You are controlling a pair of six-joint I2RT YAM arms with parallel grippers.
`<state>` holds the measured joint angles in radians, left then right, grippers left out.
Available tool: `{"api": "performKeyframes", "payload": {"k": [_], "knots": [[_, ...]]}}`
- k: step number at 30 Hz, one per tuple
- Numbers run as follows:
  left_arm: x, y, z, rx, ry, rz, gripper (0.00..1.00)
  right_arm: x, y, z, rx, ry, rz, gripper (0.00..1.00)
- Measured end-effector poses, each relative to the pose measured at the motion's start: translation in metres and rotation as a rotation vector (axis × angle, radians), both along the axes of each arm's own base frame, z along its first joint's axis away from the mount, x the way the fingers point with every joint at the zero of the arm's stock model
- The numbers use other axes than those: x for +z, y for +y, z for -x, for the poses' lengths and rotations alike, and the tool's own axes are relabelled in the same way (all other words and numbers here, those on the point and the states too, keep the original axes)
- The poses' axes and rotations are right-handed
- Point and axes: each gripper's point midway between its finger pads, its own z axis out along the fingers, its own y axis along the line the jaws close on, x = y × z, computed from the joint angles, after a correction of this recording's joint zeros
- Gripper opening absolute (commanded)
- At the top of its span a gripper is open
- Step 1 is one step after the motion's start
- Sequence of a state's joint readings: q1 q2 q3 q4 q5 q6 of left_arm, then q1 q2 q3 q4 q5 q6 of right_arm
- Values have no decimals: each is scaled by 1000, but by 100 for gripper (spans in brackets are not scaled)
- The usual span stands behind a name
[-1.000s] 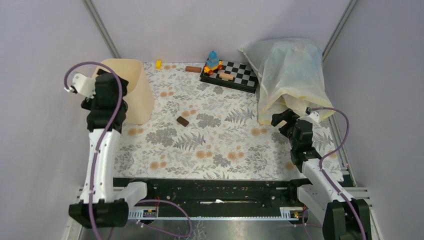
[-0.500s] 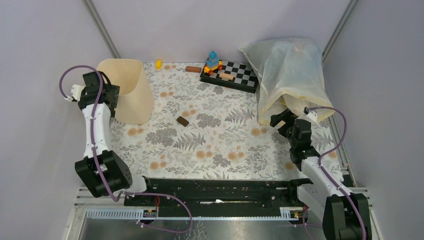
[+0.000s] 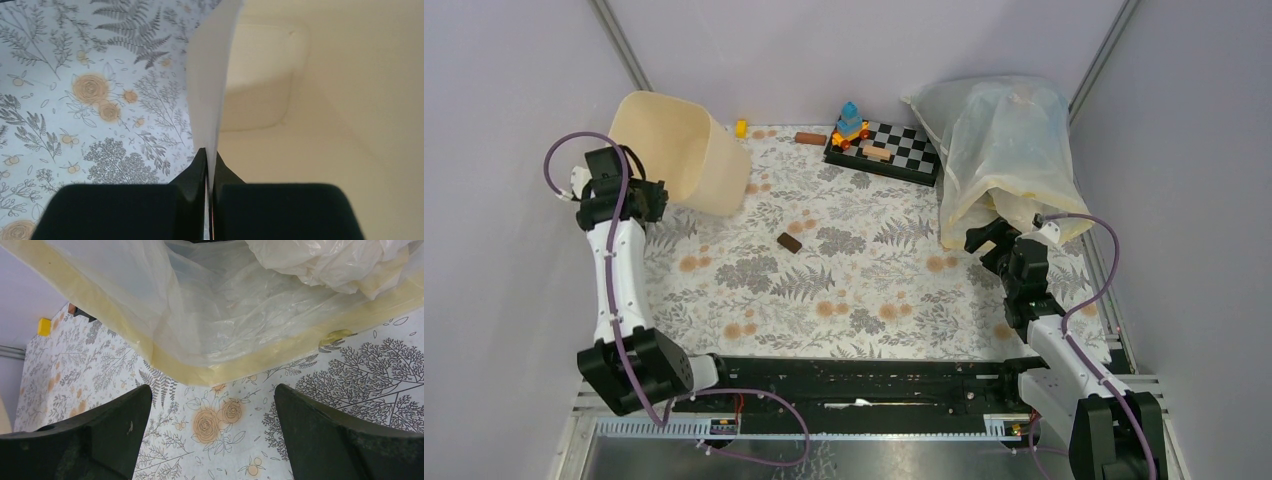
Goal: Put the trash bags into the trash bin
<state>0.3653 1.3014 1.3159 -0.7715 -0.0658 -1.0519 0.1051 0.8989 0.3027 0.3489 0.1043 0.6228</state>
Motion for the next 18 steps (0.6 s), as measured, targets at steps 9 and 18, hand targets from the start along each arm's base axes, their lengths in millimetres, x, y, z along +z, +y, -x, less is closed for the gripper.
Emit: {"api": "performKeyframes", "payload": {"k": [9,18], "knots": [[79,-86,2,-303,-314,-69,0,0,0,0,4,0,3,100],[81,-259,15,-842,-398,-50,0,0,7,1,53,0,9,100]]}}
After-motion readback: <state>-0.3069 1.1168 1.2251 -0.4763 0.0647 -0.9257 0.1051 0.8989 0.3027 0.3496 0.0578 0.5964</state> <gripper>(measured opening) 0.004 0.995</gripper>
